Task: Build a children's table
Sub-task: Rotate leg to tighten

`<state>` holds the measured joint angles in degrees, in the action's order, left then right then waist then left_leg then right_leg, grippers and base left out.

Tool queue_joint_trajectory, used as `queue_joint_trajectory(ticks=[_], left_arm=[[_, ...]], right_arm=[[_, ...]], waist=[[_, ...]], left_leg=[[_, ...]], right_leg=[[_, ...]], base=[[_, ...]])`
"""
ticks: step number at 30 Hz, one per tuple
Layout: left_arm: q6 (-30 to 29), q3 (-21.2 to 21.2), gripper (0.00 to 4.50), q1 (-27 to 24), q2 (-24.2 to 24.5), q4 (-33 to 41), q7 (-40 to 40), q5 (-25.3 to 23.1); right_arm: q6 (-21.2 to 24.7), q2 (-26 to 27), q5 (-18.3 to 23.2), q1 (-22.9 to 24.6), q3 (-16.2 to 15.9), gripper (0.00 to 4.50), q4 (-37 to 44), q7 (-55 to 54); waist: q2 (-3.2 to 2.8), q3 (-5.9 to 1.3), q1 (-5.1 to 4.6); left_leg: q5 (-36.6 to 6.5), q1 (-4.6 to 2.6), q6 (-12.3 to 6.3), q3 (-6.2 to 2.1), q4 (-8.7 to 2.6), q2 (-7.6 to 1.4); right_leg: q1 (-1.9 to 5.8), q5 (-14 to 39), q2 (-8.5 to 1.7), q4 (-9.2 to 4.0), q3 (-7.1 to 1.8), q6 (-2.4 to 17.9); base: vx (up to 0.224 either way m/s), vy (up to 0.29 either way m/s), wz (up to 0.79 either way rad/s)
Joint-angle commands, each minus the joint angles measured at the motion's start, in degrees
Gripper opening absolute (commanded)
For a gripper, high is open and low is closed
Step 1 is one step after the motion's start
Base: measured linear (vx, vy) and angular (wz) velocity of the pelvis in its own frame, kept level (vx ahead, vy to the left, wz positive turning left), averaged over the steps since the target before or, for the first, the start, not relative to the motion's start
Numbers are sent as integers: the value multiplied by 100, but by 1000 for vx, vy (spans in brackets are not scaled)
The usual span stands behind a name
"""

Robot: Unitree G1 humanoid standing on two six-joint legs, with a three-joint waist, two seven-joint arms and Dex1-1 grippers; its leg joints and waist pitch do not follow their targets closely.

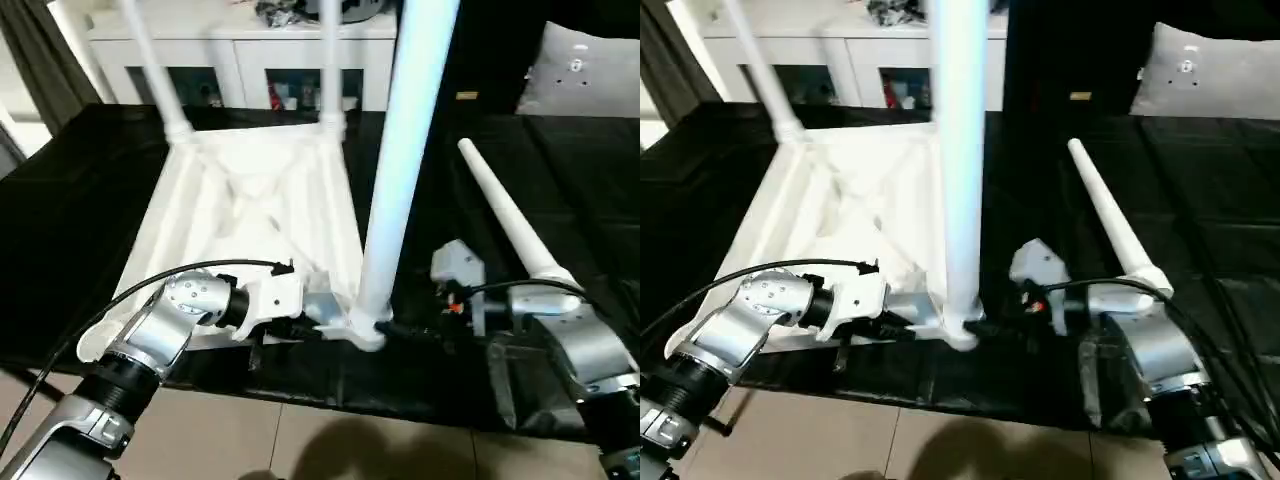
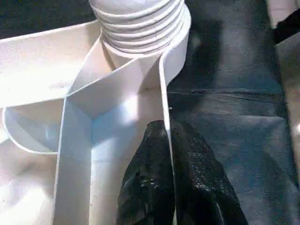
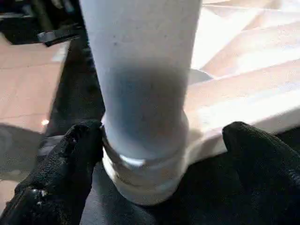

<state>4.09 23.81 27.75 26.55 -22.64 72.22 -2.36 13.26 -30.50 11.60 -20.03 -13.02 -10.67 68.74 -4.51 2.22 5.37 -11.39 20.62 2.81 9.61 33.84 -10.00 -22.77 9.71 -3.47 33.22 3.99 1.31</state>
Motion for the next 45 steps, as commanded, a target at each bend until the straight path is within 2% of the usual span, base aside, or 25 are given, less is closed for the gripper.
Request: queue_joint_trajectory(ticks=[1, 6, 8, 16, 19, 23, 26, 27, 28, 30, 31, 32, 33, 34, 35, 36, 37, 38, 39, 40, 42, 43, 44, 45], left_arm=[[130, 349, 0, 4, 23, 23, 307, -79], [235, 348, 0, 1, -16, 3, 394, -57], [255, 345, 0, -3, -26, 0, 414, -57], [244, 356, 0, -19, -29, 24, 438, -53], [217, 347, 0, -41, -23, 39, 436, -44], [23, 268, 0, -140, -44, 116, 288, -3], [-306, 141, 0, -273, -188, 226, -24, 73], [-595, 44, 0, -373, -334, 338, -282, 145], [-876, -43, 0, -451, -526, 450, -557, 219], [-1133, -122, 0, -508, -747, 549, -877, 262], [-1337, -182, 0, -524, -965, 598, -1199, 252], [-1418, -201, 0, -524, -1051, 611, -1326, 241], [-1495, -215, 0, -518, -1131, 617, -1440, 225], [-1844, -265, 0, -435, -1662, 597, -2112, 98], [-1973, -283, 0, -397, -1864, 586, -2376, 35], [-2037, -298, 0, -347, -2062, 552, -2635, -32], [-2059, -305, 0, -318, -2162, 532, -2768, -70], [-2106, -311, 0, -285, -2255, 529, -2888, -93], [-2141, -315, 0, -268, -2308, 535, -2952, -103], [-2123, -289, 0, -197, -2373, 468, -3089, -207], [-2119, -285, 0, -185, -2383, 455, -3113, -226], [-2133, -274, 0, -174, -2393, 455, -3155, -286], [-2144, -274, 0, -168, -2379, 450, -3186, -325], [-2156, -274, 0, -161, -2363, 445, -3221, -370]], right_arm=[[109, 22, 67, -80, -93, 430, -17, 162], [79, 74, 51, -159, -182, 374, -188, 243], [93, 75, 61, -166, -183, 374, -196, 265], [88, 129, 60, -143, -183, 298, -197, 283], [68, 147, 52, -101, -188, 282, -177, 295], [118, 207, 80, 63, -172, 275, -43, 209], [258, 353, 75, 246, -148, 273, 77, -82], [344, 516, 10, 369, -127, 272, 121, -425], [413, 731, -120, 460, -98, 272, 78, -892], [525, 994, -269, 509, -34, 272, -40, -1461], [586, 1255, -327, 512, 74, 272, -189, -1931], [601, 1356, -340, 508, 116, 272, -244, -2099], [604, 1444, -344, 500, 152, 272, -290, -2232], [680, 2080, -368, 337, 418, 272, -631, -3216], [713, 2313, -363, 267, 513, 272, -758, -3557], [704, 2541, -371, 187, 594, 272, -905, -3897], [688, 2653, -376, 145, 631, 272, -982, -4062], [634, 2730, -462, 91, 614, 272, -1073, -4230], [596, 2768, -527, 60, 595, 272, -1124, -4331], [456, 2806, -573, 4, 536, 272, -1218, -4327], [431, 2812, -579, -5, 526, 272, -1233, -4323], [391, 2840, -566, -7, 536, 307, -1235, -4322], [379, 2850, -538, -3, 589, 328, -1217, -4330], [365, 2862, -507, 1, 648, 344, -1196, -4338]], waist=[[97, -368, -18], [102, -360, -12], [101, -359, -13], [110, -364, -6], [114, -365, -7], [118, -367, -8], [117, -348, -21], [105, -351, -34], [122, -318, -62], [117, -273, -103], [135, -221, -162], [127, -183, -258], [136, -184, -305], [136, -196, -388], [132, -178, -506], [110, -174, -543], [124, -196, -642], [108, -188, -700], [102, -190, -733], [81, -201, -760], [62, -215, -787], [60, -208, -808], [37, -200, -815], [46, -196, -836]], left_leg=[[-714, -16, -563, -67, -335, -330], [-767, -15, -498, -66, -340, -324], [-762, -10, -489, -70, -341, -324], [-691, -3, -507, -69, -332, -316], [-678, 2, -513, -69, -330, -317], [-667, 5, -508, -68, -328, -314], [-701, 25, -485, -70, -338, -315], [-737, 12, -442, -66, -345, -323], [-841, 17, -413, -69, -366, -320], [-1212, -18, -298, -82, -400, -280], [-1532, -36, -182, -92, -425, -249], [-1888, -105, -63, -106, -416, -227], [-2014, -135, -23, -119, -399, -206], [-2107, -134, -3, -146, -394, -184], [-2182, -77, 16, -172, -415, -185], [-2329, -106, 43, -197, -411, -183], [-2468, -147, 18, -206, -376, -161], [-2621, -158, -74, -210, -386, -160], [-2690, -172, -114, -204, -377, -159], [-2727, -142, -145, -220, -386, -160], [-2756, -158, -179, -224, -382, -166], [-2735, -106, -205, -241, -417, -192], [-2825, -121, -211, -254, -440, -222], [-2872, -115, -207, -259, -449, -226]], right_leg=[[300, 985, -473, -285, -271, 1256], [298, 1219, -477, -313, -271, 1173], [300, 1234, -473, -308, -269, 1152], [301, 1283, -471, -311, -264, 1106], [300, 1264, -472, -306, -263, 1112], [299, 1313, -470, -308, -263, 1088], [296, 1435, -476, -327, -261, 1053], [288, 1500, -481, -320, -270, 1052], [281, 1683, -469, -362, -262, 1006], [259, 2449, -465, -451, -236, 832], [248, 3101, -464, -521, -212, 626], [198, 3694, -473, -607, -178, 436], [182, 3911, -473, -645, -152, 343], [203, 4067, -481, -686, -126, 210], [212, 4018, -458, -693, -89, 191], [191, 4118, -449, -728, -34, 136], [185, 4057, -457, -766, -9, 92], [190, 3990, -442, -793, 54, 86], [188, 3986, -451, -807, 98, 70], [217, 3975, -477, -814, 137, 18], [197, 3835, -492, -831, 146, 41], [238, 3659, -508, -811, 145, 103], [237, 3521, -516, -809, 151, 171], [240, 3463, -514, -803, 155, 196]], base=[[0, 0, 0], [0, 0, 0], [0, 0, 0], [0, 0, 0], [0, 0, 0], [0, 0, 0], [0, 0, 0], [0, 0, 0], [0, 0, 0], [0, 0, 0], [0, 0, 0], [0, 0, 0], [-52, 11, -6], [0, 0, 0], [0, 0, 0], [0, 0, 0], [0, 0, 0], [0, 0, 0], [0, 0, 0], [0, 0, 0], [0, 0, 0], [0, 0, 0], [0, 0, 0], [0, 0, 0]])
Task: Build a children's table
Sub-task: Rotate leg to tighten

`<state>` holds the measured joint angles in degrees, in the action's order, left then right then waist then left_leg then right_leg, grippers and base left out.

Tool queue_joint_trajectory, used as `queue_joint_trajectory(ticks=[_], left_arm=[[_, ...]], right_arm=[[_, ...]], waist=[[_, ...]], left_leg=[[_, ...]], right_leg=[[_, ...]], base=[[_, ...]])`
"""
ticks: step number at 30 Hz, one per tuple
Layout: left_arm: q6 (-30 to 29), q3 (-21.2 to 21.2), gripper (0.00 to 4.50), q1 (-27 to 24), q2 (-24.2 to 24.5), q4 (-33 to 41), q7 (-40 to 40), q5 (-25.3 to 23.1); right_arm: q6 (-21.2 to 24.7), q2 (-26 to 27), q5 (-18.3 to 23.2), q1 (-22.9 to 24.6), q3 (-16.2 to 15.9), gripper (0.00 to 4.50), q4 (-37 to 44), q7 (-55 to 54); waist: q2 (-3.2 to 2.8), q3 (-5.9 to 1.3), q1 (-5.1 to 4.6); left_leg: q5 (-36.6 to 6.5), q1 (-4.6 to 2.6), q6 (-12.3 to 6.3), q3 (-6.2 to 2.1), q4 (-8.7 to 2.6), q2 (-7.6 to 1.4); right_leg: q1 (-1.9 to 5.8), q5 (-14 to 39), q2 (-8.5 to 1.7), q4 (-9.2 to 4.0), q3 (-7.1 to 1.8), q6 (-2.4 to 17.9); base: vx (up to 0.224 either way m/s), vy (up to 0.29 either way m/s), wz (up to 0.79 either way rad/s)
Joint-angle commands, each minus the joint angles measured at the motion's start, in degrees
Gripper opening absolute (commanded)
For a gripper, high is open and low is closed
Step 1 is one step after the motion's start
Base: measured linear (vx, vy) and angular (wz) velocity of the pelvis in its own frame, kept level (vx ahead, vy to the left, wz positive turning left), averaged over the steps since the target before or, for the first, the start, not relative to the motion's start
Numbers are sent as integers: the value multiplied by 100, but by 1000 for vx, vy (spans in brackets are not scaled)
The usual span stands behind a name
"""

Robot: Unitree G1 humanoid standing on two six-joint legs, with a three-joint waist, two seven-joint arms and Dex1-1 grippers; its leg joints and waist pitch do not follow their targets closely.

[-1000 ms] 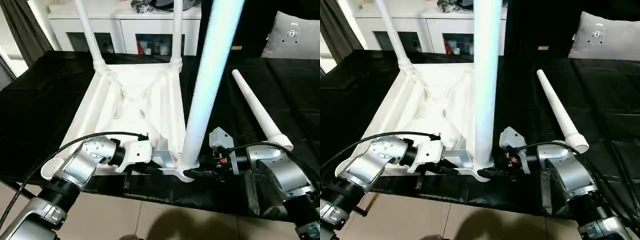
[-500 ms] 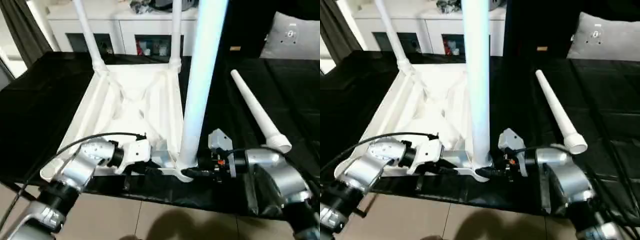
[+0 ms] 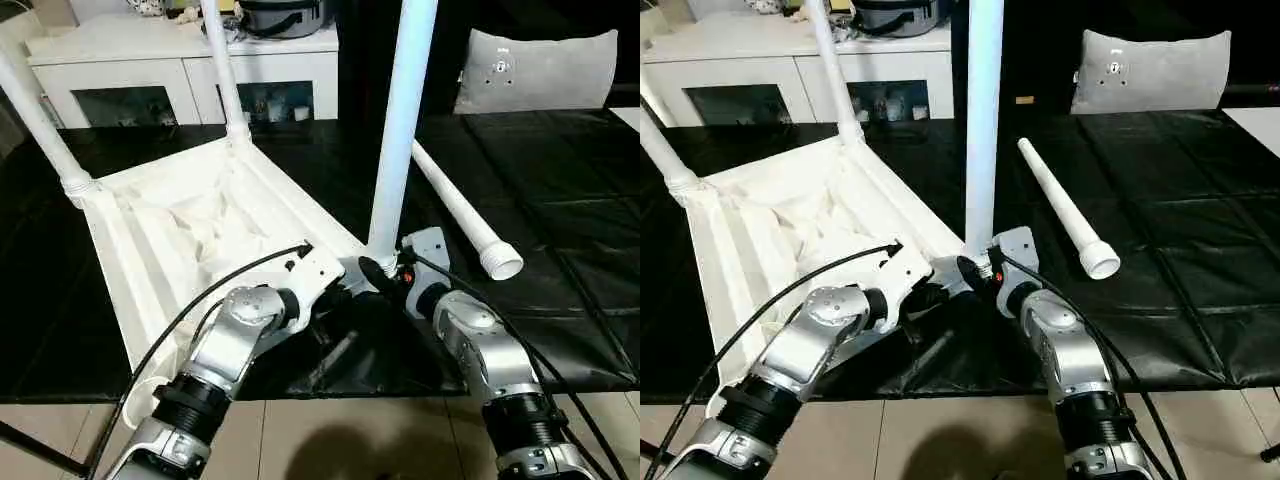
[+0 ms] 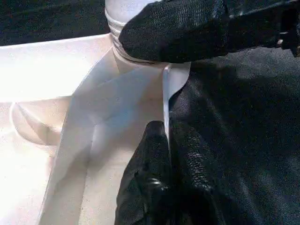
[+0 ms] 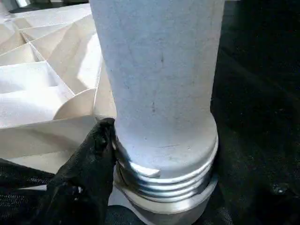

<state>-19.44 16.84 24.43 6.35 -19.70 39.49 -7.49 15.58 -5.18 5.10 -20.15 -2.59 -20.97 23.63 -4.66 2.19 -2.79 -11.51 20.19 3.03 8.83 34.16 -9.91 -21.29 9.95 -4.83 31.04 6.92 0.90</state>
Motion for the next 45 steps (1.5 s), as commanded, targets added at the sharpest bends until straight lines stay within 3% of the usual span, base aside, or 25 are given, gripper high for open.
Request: queue_joint_trajectory(ticks=[1, 3, 5, 8, 9, 10, 13, 14, 16, 18, 20, 24, 28, 29, 33, 38, 39, 40, 45], left_arm=[[160, 429, 0, 160, -270, 164, 12, 31], [191, 414, 0, 158, -33, 132, 38, -130], [214, 411, 0, 153, 73, 122, 81, -163], [366, 423, 0, 152, 259, 72, 237, -176], [519, 408, 0, 147, 408, 16, 459, -115], [624, 390, 0, 143, 501, -23, 616, -77], [824, 399, 0, 141, 689, -71, 925, -21], [956, 433, 0, 145, 806, -92, 1122, 20], [1194, 522, 0, 151, 1063, -111, 1583, 103], [1439, 627, 0, 151, 1268, -112, 1995, 162], [1658, 760, 0, 165, 1463, -118, 2373, 202], [1876, 923, 0, 205, 1684, -151, 2809, 199], [2109, 1083, 0, 279, 1842, -242, 3225, 175], [2176, 1126, 0, 307, 1854, -264, 3349, 189], [2180, 1129, 0, 309, 1855, -265, 3357, 190], [2180, 1129, 0, 309, 1855, -265, 3357, 190], [2201, 1149, 0, 319, 1858, -251, 3409, 205], [2198, 1175, 0, 318, 1863, -183, 3479, 240], [2261, 1227, 0, 320, 1869, -114, 3653, 297]], right_arm=[[77, 327, 153, 49, -259, 353, -122, 155], [-57, 133, 212, 197, -82, 376, 27, 374], [-120, 8, 246, 269, -61, 391, 93, 504], [-231, -224, 316, 367, -37, 421, 204, 748], [-303, -510, 399, 440, -26, 428, 356, 1124], [-354, -706, 455, 486, -19, 435, 456, 1389], [-427, -1046, 545, 541, 8, 443, 626, 1872], [-452, -1226, 565, 535, 21, 443, 669, 2093], [-489, -1611, 602, 495, 14, 443, 756, 2569], [-477, -1873, 634, 440, -24, 443, 813, 2929], [-454, -2119, 707, 376, -116, 443, 858, 3292], [-424, -2368, 714, 275, -290, 443, 899, 3738], [-572, -2568, 574, 171, -596, 443, 915, 4208], [-529, -2585, 652, 159, -698, 443, 990, 4422], [-524, -2586, 658, 157, -706, 443, 996, 4437], [-524, -2586, 658, 157, -706, 443, 996, 4437], [-491, -2567, 686, 137, -767, 416, 1014, 4521], [-460, -2490, 694, 90, -862, 416, 985, 4592], [-423, -2347, 714, -11, -1038, 374, 868, 4769]], waist=[[61, -193, -29], [73, -196, -15], [60, -202, 4], [54, -268, 67], [36, -268, 71], [63, -283, 127], [61, -303, 218], [71, -341, 275], [77, -369, 351], [97, -364, 414], [95, -378, 512], [89, -381, 578], [76, -339, 616], [120, -322, 642], [111, -335, 676], [127, -349, 716], [126, -355, 729], [152, -359, 746], [137, -371, 790]], left_leg=[[-2911, -60, -213, -185, -488, -234], [-2897, -82, -219, -173, -481, -229], [-2779, -51, -241, -180, -496, -245], [-2286, 52, -322, -181, -527, -297], [-2218, 55, -341, -170, -531, -308], [-2088, 52, -426, -143, -508, -304], [-1672, 94, -548, -101, -473, -295], [-1407, 87, -619, -86, -426, -291], [-857, 144, -791, -77, -374, -294], [-645, 153, -897, -51, -332, -270], [-494, 139, -995, -49, -325, -294], [-476, 115, -964, -50, -319, -321], [-888, 81, -789, -30, -355, -347], [-1125, 56, -662, -20, -379, -355], [-1075, 53, -563, -25, -392, -367], [-912, 67, -570, 0, -373, -342], [-864, 65, -584, 2, -366, -342], [-816, 73, -610, 4, -360, -336], [-733, 64, -629, 11, -344, -349]], right_leg=[[104, 3398, -395, -570, -135, 264], [83, 3449, -425, -575, -152, 287], [106, 3333, -448, -542, -187, 337], [188, 2319, -461, -400, -270, 671], [187, 2172, -457, -377, -282, 743], [209, 2019, -461, -373, -294, 799], [229, 1749, -469, -304, -322, 966], [215, 1525, -476, -271, -339, 1018], [245, 980, -477, -176, -345, 1134], [233, 691, -449, -126, -350, 1218], [238, 613, -446, -87, -337, 1248], [213, 689, -423, -67, -321, 1294], [179, 1053, -420, -93, -342, 1276], [168, 1347, -422, -129, -354, 1216], [173, 1384, -434, -114, -378, 1153], [173, 1357, -436, -107, -395, 1130], [172, 1334, -438, -103, -395, 1129], [175, 1309, -436, -89, -392, 1139], [143, 1178, -428, -60, -406, 1193]], base=[[0, 0, 0], [0, 0, 0], [0, 0, 0], [0, 0, 0], [0, 0, 0], [0, 0, 0], [0, 0, 0], [0, 0, 0], [0, 0, 0], [0, 0, 0], [0, 0, 0], [0, 0, 0], [0, 0, 0], [0, 0, 0], [0, 0, 0], [0, 0, 0], [0, 0, 0], [0, 0, 0], [0, 0, 0]])
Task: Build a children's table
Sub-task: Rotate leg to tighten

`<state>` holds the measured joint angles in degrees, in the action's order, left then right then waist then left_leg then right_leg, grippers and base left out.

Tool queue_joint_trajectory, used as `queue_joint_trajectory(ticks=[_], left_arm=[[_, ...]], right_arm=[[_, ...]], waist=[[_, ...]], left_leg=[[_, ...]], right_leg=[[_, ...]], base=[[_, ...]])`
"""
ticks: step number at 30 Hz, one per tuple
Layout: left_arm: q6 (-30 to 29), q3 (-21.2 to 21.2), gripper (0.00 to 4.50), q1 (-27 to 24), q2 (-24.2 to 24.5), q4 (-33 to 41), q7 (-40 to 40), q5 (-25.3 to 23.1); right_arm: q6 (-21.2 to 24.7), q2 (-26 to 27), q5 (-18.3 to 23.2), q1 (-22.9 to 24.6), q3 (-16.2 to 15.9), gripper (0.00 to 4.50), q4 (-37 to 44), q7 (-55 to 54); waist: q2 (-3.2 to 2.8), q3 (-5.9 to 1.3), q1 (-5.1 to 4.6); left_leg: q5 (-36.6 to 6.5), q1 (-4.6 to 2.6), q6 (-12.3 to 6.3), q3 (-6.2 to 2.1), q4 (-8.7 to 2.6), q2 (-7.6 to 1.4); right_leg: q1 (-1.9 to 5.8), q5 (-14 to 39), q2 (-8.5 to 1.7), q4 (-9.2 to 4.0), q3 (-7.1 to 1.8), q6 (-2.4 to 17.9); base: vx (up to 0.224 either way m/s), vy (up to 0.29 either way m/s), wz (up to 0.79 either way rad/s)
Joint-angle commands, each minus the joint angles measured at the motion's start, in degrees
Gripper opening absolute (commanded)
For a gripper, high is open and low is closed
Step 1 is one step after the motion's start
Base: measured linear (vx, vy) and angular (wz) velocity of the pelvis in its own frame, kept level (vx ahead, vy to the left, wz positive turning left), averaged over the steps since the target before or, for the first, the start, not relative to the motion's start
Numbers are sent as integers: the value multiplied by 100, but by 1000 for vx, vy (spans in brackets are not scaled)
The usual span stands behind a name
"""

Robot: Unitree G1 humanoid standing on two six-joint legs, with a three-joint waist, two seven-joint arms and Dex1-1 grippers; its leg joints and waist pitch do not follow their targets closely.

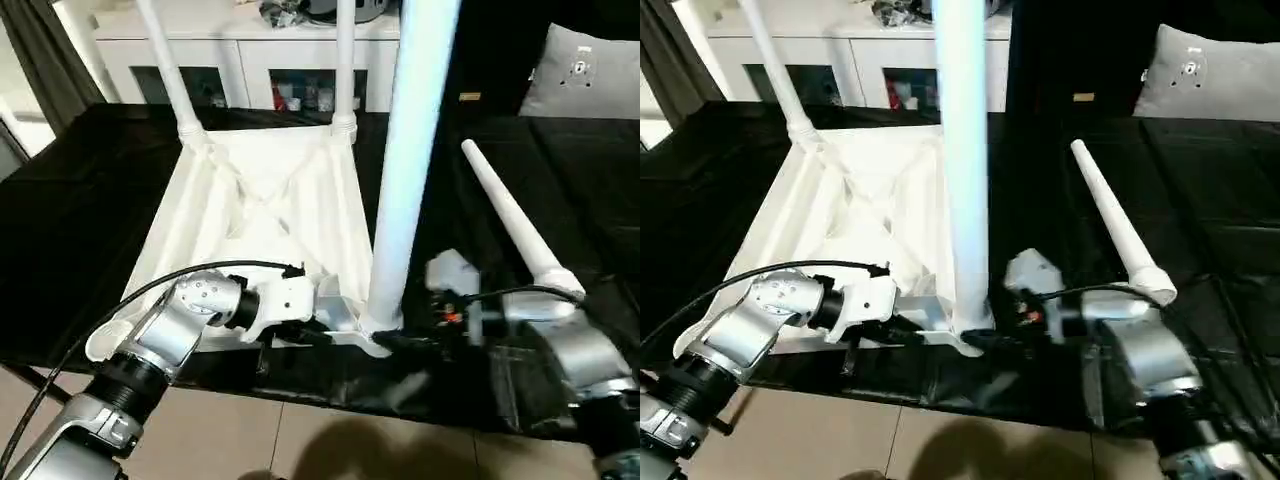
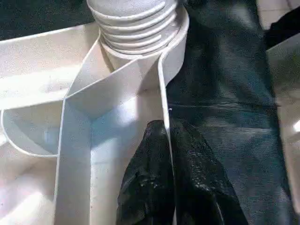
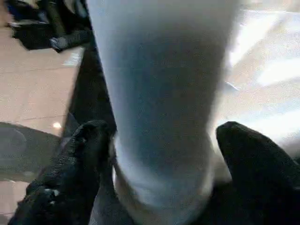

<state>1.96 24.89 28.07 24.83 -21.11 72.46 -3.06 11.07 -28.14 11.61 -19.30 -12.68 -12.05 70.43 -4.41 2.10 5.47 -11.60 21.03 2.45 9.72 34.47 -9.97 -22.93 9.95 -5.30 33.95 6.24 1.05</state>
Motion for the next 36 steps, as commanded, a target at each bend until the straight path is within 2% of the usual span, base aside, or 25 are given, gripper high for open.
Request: queue_joint_trajectory(ticks=[1, 3, 5, 7, 8, 10, 15, 18, 20, 23, 24, 25, 26, 27, 28, 29, 30, 31, 32, 33, 34, 35, 36], left_arm=[[161, 427, 0, -36, 19, -9, 383, -146], [183, 427, 0, -31, 16, -31, 398, -148], [246, 440, 0, -17, 8, -111, 414, -163], [258, 445, 0, -15, 9, -135, 410, -168], [262, 446, 0, -15, 5, -147, 408, -171], [280, 443, 0, -16, -2, -180, 407, -176], [278, 418, 0, -34, -13, -255, 414, -149], [-132, 241, 0, -147, -118, -171, 193, 5], [-403, 125, 0, -216, -221, -60, -31, 81], [-1130, -173, 0, -306, -657, 199, -851, 169], [-1503, -335, 0, -327, -933, 302, -1335, 196], [-1691, -405, 0, -325, -1086, 369, -1566, 211], [-1810, -447, 0, -323, -1181, 415, -1707, 221], [-1926, -510, 0, -302, -1329, 451, -1933, 216], [-2115, -585, 0, -227, -1617, 506, -2350, 140], [-2170, -621, 0, -178, -1768, 506, -2576, 83], [-2199, -657, 0, -139, -1884, 490, -2756, 43], [-2222, -697, 0, -101, -1999, 468, -2938, 6], [-2298, -726, 0, -79, -2122, 496, -3104, -32], [-2358, -745, 0, -70, -2214, 528, -3233, -63], [-2391, -751, 0, -72, -2262, 556, -3314, -90], [-2397, -706, 0, -76, -2269, 580, -3356, -154], [-2398, -638, 0, -79, -2267, 607, -3405, -245]], right_arm=[[17, -58, 82, -113, -50, 364, -54, 114], [19, -56, 84, -118, -54, 356, -63, 132], [52, -17, 79, -133, -73, 323, -102, 181], [63, -1, 80, -136, -86, 314, -116, 189], [65, 5, 82, -137, -87, 314, -124, 192], [76, 15, 94, -138, -91, 287, -137, 197], [152, 57, 143, -103, -96, 274, -128, 217], [604, 293, 254, 17, -16, 272, -28, -190], [804, 440, 215, 55, 17, 272, -7, -527], [871, 931, -21, 72, 100, 272, -99, -1532], [975, 1282, -184, 21, 189, 272, -235, -2248], [999, 1472, -258, -29, 233, 272, -354, -2589], [1005, 1590, -302, -61, 259, 272, -433, -2793], [1022, 1751, -374, -121, 296, 271, -563, -3098], [1089, 2112, -494, -288, 441, 271, -881, -3793], [1092, 2286, -540, -393, 523, 271, -1066, -4153], [1075, 2388, -579, -471, 572, 271, -1196, -4400], [1050, 2476, -619, -546, 612, 271, -1320, -4633], [1001, 2559, -655, -605, 655, 271, -1410, -4807], [969, 2624, -658, -638, 699, 271, -1462, -4892], [958, 2662, -629, -648, 734, 306, -1477, -4887], [928, 2695, -590, -650, 798, 327, -1483, -4880], [890, 2737, -536, -653, 889, 341, -1491, -4867]], waist=[[113, -355, -27], [114, -354, -23], [121, -338, -25], [131, -333, -25], [158, -333, -26], [143, -336, -19], [139, -341, -20], [136, -343, -22], [135, -317, -47], [122, -245, -130], [133, -207, -177], [126, -153, -274], [131, -158, -392], [134, -159, -458], [86, -153, -584], [58, -176, -710], [23, -193, -753], [5, -190, -846], [-12, -178, -867], [18, -171, -934], [27, -164, -947], [36, -163, -958], [36, -176, -974]], left_leg=[[-752, -21, -565, -79, -381, -347], [-814, -22, -541, -80, -382, -347], [-964, -22, -476, -83, -400, -343], [-996, -20, -428, -83, -407, -336], [-982, -20, -423, -78, -405, -334], [-923, -17, -431, -80, -402, -333], [-899, -15, -441, -81, -401, -336], [-904, -15, -423, -78, -402, -335], [-983, 0, -376, -86, -423, -335], [-1547, -59, -166, -93, -468, -311], [-1838, -102, -53, -100, -466, -279], [-2178, -145, 73, -131, -470, -250], [-2464, -201, 155, -171, -434, -210], [-2528, -181, 152, -191, -429, -190], [-2764, -162, 146, -238, -467, -217], [-2925, -111, 146, -301, -483, -234], [-2968, -110, 155, -324, -493, -250], [-3092, -62, 125, -374, -534, -280], [-3222, -89, 109, -377, -550, -291], [-3336, -154, 57, -356, -535, -279], [-3267, -167, 29, -336, -506, -240], [-3203, -163, 13, -328, -493, -224], [-3035, -113, -26, -332, -490, -219]], right_leg=[[304, 1170, -376, -354, -337, 1179], [308, 1203, -379, -349, -338, 1183], [310, 1431, -384, -382, -339, 1109], [314, 1622, -390, -402, -342, 1031], [310, 1659, -388, -407, -346, 1007], [308, 1661, -390, -401, -347, 998], [308, 1574, -383, -396, -345, 1015], [310, 1535, -383, -386, -344, 1048], [315, 1677, -389, -410, -342, 1038], [266, 2638, -384, -523, -327, 807], [242, 3226, -386, -588, -300, 618], [198, 3770, -379, -669, -238, 436], [184, 4133, -379, -743, -161, 221], [209, 4194, -378, -777, -127, 125], [254, 4112, -360, -798, -48, 43], [327, 3877, -373, -806, 36, 12], [340, 3719, -379, -799, 39, 35], [391, 3413, -388, -782, 59, 92], [374, 3312, -374, -793, 63, 129], [339, 3195, -393, -835, 78, 208], [309, 3307, -424, -867, 68, 239], [309, 3372, -435, -872, 71, 244], [332, 3404, -460, -858, 49, 251]], base=[[0, 0, 0], [0, 0, 0], [0, 0, 0], [0, 0, 0], [0, 0, 0], [0, 0, 0], [0, 0, 0], [0, 0, 0], [0, 0, 0], [0, 0, 0], [0, 0, 0], [0, 0, 0], [0, 0, 0], [0, 0, 0], [0, 0, 0], [0, 0, 0], [0, 0, 0], [0, 0, 0], [0, 0, 0], [0, 0, 0], [0, 0, 0], [0, 0, 0], [0, 0, 0]])
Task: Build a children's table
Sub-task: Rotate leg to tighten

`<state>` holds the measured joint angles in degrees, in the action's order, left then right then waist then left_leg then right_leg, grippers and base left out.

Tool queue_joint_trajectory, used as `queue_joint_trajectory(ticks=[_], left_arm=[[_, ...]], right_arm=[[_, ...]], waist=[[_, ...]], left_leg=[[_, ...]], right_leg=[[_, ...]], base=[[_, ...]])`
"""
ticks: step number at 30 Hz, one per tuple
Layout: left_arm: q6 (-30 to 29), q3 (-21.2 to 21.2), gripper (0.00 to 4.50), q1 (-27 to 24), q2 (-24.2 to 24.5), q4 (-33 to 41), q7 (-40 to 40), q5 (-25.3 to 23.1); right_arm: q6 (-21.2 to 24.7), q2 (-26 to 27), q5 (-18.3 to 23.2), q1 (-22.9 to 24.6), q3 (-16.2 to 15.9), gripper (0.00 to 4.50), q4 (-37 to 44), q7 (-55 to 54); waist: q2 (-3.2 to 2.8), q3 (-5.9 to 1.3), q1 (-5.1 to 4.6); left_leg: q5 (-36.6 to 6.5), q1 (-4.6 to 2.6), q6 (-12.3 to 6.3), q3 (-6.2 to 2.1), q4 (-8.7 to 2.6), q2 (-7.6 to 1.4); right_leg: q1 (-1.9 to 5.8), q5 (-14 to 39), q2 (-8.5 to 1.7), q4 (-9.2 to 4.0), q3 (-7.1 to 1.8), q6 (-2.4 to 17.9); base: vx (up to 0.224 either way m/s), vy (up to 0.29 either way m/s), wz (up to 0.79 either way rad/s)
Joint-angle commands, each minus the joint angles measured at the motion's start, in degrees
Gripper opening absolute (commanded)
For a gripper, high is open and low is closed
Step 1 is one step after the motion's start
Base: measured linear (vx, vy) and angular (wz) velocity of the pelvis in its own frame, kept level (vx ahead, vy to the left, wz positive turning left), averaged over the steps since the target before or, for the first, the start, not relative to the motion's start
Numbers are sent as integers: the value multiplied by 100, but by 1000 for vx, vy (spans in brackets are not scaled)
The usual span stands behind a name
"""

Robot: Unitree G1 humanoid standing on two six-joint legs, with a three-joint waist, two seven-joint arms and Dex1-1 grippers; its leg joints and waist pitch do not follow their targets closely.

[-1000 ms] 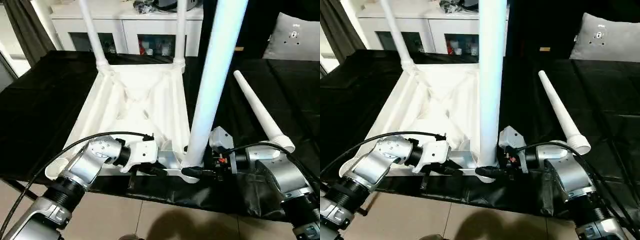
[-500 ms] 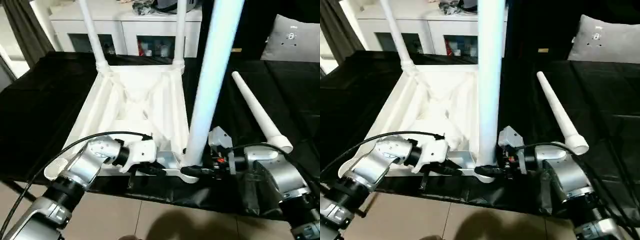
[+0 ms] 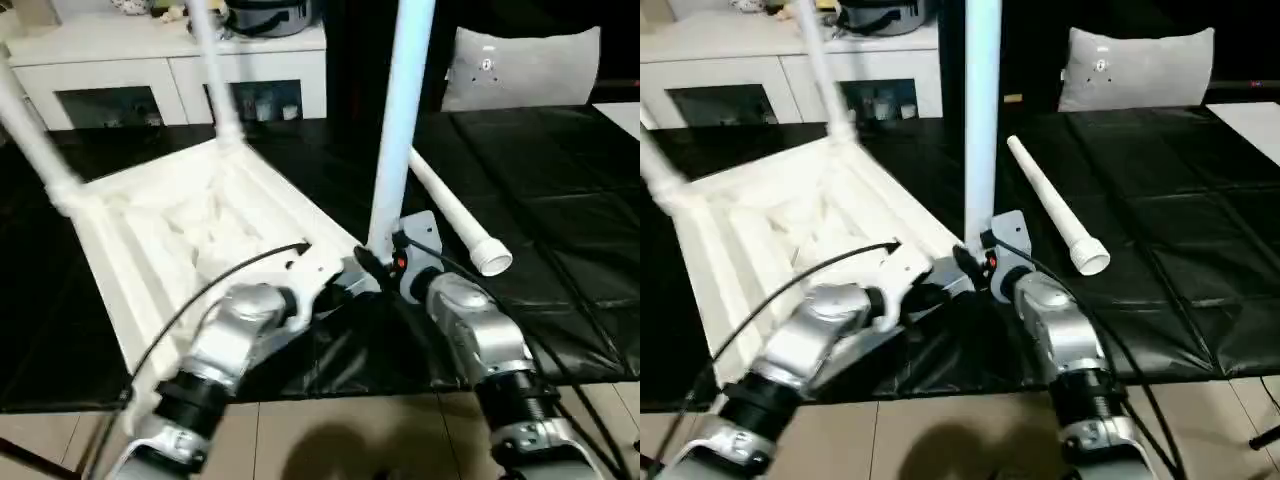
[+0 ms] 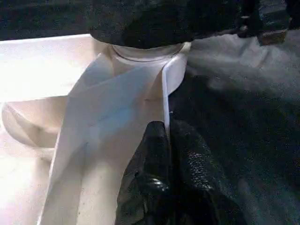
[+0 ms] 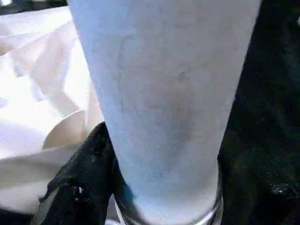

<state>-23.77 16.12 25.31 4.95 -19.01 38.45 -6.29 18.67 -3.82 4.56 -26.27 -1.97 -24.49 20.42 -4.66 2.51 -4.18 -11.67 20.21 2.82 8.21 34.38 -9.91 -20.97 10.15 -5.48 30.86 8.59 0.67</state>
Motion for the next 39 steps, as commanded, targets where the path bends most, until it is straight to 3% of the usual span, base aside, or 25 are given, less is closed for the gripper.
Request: queue_joint_trajectory(ticks=[1, 2, 5, 8, 9, 11, 13, 16, 18, 20, 23, 25, 30, 32, 36, 39], left_arm=[[178, 298, 0, 193, -250, 406, -65, 3], [214, 315, 0, 193, -207, 387, -62, -30], [390, 390, 0, 188, 31, 271, 8, -212], [478, 366, 0, 203, 204, 177, 79, -221], [511, 367, 0, 209, 250, 166, 115, -219], [774, 415, 0, 222, 530, 45, 423, -240], [961, 468, 0, 227, 731, -16, 707, -215], [1220, 589, 0, 223, 1007, -58, 1145, -144], [1365, 654, 0, 218, 1167, -80, 1444, -89], [1520, 724, 0, 217, 1364, -123, 1822, -28], [1861, 837, 0, 252, 1588, -250, 2259, -10], [2293, 962, 0, 272, 1775, -312, 2809, 108], [2627, 1098, 0, 350, 1929, -372, 3385, 224], [2750, 1143, 0, 383, 1945, -365, 3606, 309], [2796, 1167, 0, 407, 1922, -368, 3774, 395], [2901, 1210, 0, 422, 1866, -402, 3910, 424]], right_arm=[[92, 301, 202, 65, -127, 343, -223, 183], [71, 264, 204, 99, -121, 343, -176, 238], [-105, 83, 274, 250, -52, 381, 27, 484], [-264, -142, 412, 418, -23, 403, 282, 824], [-288, -195, 433, 451, -10, 413, 333, 866], [-495, -534, 566, 621, 63, 427, 620, 1440], [-630, -846, 601, 728, 18, 440, 813, 1917], [-708, -1252, 659, 801, -17, 440, 963, 2428], [-725, -1498, 725, 818, -9, 440, 1042, 2737], [-762, -1850, 825, 849, -45, 440, 1180, 3252], [-857, -2272, 833, 897, -191, 440, 1323, 3875], [-925, -2523, 765, 894, -369, 440, 1391, 4282], [-1005, -2727, 771, 793, -645, 440, 1323, 4844], [-975, -2773, 790, 737, -789, 440, 1286, 5086], [-968, -2755, 786, 695, -912, 403, 1258, 5225], [-999, -2646, 708, 649, -1077, 381, 1180, 5290]], waist=[[47, -229, -12], [49, -239, 0], [57, -287, 102], [53, -315, 199], [52, -349, 242], [68, -400, 361], [55, -410, 434], [56, -430, 535], [51, -403, 576], [47, -377, 608], [63, -361, 676], [99, -348, 708], [103, -377, 787], [109, -390, 835], [133, -403, 925], [134, -397, 935]], left_leg=[[-2895, 8, -99, -187, -496, -244], [-2821, 15, -118, -186, -503, -253], [-2234, 70, -256, -137, -513, -298], [-1906, 87, -372, -103, -494, -304], [-1634, 89, -434, -94, -478, -313], [-953, 161, -629, -71, -402, -289], [-618, 191, -775, -55, -368, -284], [-318, 201, -937, -48, -313, -289], [-536, 177, -930, -43, -333, -304], [-838, 149, -797, -32, -365, -324], [-1133, 107, -656, -19, -390, -336], [-1216, 110, -605, -21, -410, -319], [-1022, 57, -600, 22, -395, -336], [-876, 69, -654, 33, -383, -349], [-775, 59, -676, 48, -374, -355], [-827, 69, -648, 51, -375, -346]], right_leg=[[151, 3244, -445, -516, -219, 337], [150, 3125, -443, -505, -238, 383], [179, 2137, -435, -375, -345, 788], [201, 1881, -432, -339, -371, 879], [204, 1627, -429, -294, -385, 964], [241, 1003, -422, -199, -402, 1062], [249, 623, -424, -130, -410, 1170], [212, 300, -406, -70, -411, 1227], [194, 647, -390, -99, -397, 1204], [176, 1101, -383, -146, -409, 1125], [150, 1477, -374, -179, -434, 1001], [171, 1729, -375, -187, -440, 917], [130, 1410, -367, -139, -491, 1110], [141, 1195, -370, -95, -503, 1191], [129, 1097, -373, -74, -519, 1224], [132, 1228, -378, -91, -513, 1182]], base=[[0, 0, 0], [0, 0, 0], [0, 0, 0], [0, 0, 0], [0, 0, 0], [0, 0, 0], [0, 0, 0], [0, 0, 0], [0, 0, 0], [0, 0, 0], [0, 0, 0], [0, 0, 0], [0, 0, 0], [0, 0, 0], [0, 0, 0], [0, 0, 0]])
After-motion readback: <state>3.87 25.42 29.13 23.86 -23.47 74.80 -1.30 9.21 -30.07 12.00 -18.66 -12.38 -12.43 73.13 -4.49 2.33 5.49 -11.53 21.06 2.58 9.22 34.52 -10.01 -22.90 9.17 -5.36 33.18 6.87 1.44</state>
